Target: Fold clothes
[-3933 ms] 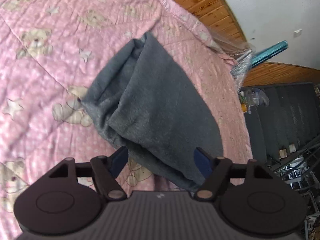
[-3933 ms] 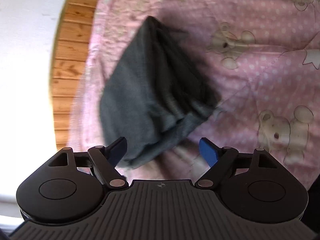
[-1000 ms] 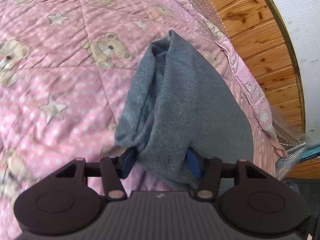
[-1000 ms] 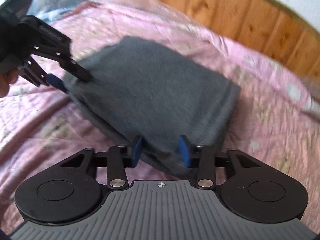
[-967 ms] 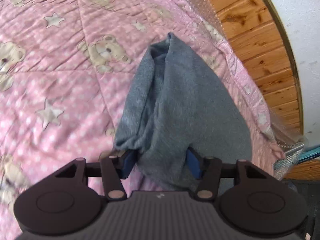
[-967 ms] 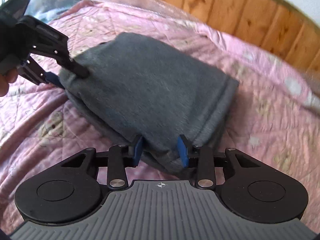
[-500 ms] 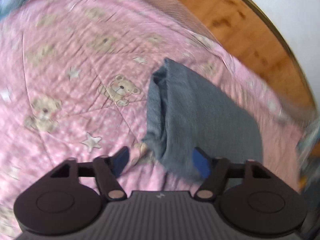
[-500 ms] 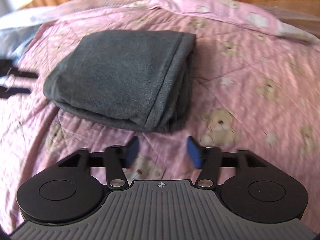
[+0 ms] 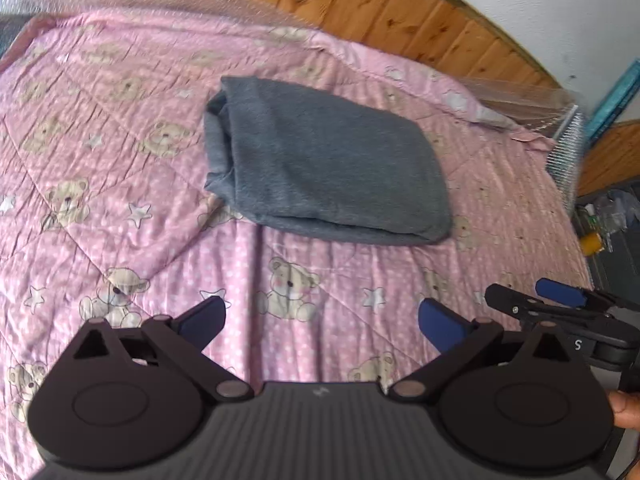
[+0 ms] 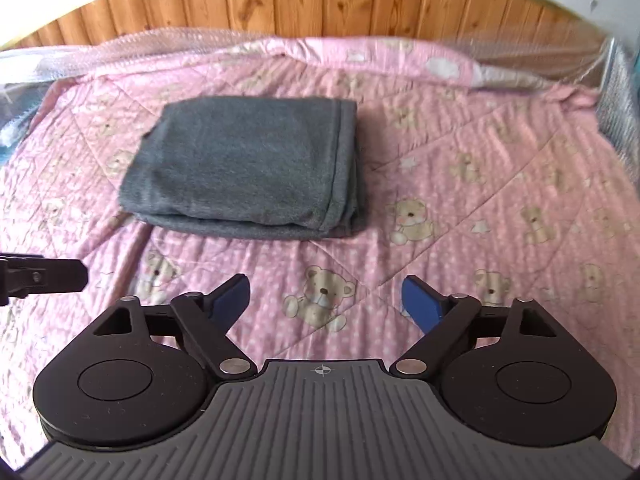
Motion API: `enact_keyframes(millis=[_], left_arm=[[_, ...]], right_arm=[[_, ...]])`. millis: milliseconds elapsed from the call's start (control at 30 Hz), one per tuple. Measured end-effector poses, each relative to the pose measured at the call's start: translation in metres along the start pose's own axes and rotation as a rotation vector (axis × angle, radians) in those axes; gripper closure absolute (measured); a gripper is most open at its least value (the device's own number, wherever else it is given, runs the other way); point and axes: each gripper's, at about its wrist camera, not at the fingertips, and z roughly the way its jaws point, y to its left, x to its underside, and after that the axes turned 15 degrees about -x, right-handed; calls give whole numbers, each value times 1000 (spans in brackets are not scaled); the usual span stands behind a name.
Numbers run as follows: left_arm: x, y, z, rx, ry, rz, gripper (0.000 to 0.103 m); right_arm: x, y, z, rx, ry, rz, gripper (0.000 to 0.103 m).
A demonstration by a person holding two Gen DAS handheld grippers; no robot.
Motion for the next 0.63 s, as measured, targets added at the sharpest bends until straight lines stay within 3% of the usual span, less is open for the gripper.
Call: enact_keyframes(millis=[267, 633], left_arm=[[21, -6, -49, 141, -100, 34, 0], [39, -2, -70, 26, -105, 83, 0]], right_arm=[[24, 37, -38, 63, -55, 24, 14], [42, 56, -40, 35, -42, 47, 14]])
